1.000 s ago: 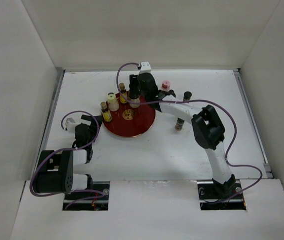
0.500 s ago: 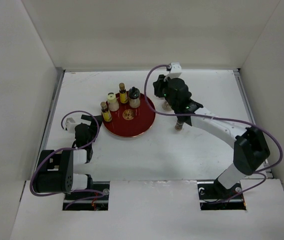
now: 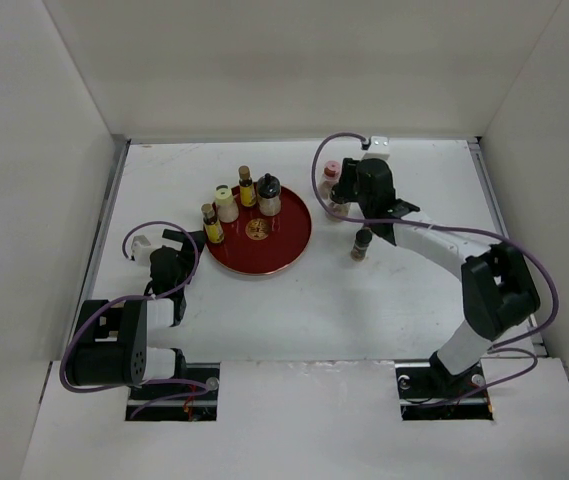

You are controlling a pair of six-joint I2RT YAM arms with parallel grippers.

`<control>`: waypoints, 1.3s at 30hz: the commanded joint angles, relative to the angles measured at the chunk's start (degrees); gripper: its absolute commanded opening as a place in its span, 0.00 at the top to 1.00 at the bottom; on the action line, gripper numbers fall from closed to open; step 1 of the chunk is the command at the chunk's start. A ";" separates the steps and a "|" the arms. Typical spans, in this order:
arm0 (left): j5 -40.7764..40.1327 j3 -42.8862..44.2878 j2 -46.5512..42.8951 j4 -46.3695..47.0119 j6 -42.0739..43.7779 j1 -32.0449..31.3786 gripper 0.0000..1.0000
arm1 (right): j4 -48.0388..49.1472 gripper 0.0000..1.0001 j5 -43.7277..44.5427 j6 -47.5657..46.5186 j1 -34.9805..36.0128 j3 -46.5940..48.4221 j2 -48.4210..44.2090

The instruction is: Organize the condiment bottles

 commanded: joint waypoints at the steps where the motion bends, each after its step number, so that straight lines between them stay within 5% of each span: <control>1: 0.57 1.56 -0.20 1.93 0.37 -0.08 0.00 | 0.42 0.41 -1.08 -0.14 -0.42 2.19 1.93; 12: 0.74 1.65 0.06 1.93 0.37 -0.08 0.00 | 0.24 0.46 -1.09 -1.81 -0.50 7.99 8.70; 22: 1.01 2.00 1.12 2.46 0.28 -0.34 0.00 | 0.15 0.75 2.69 -3.66 -0.15 8.79 10.20; 39: 0.66 1.04 -0.28 2.64 0.10 0.01 0.00 | 1.47 0.76 4.89 -2.96 13.02 3.42 -7.30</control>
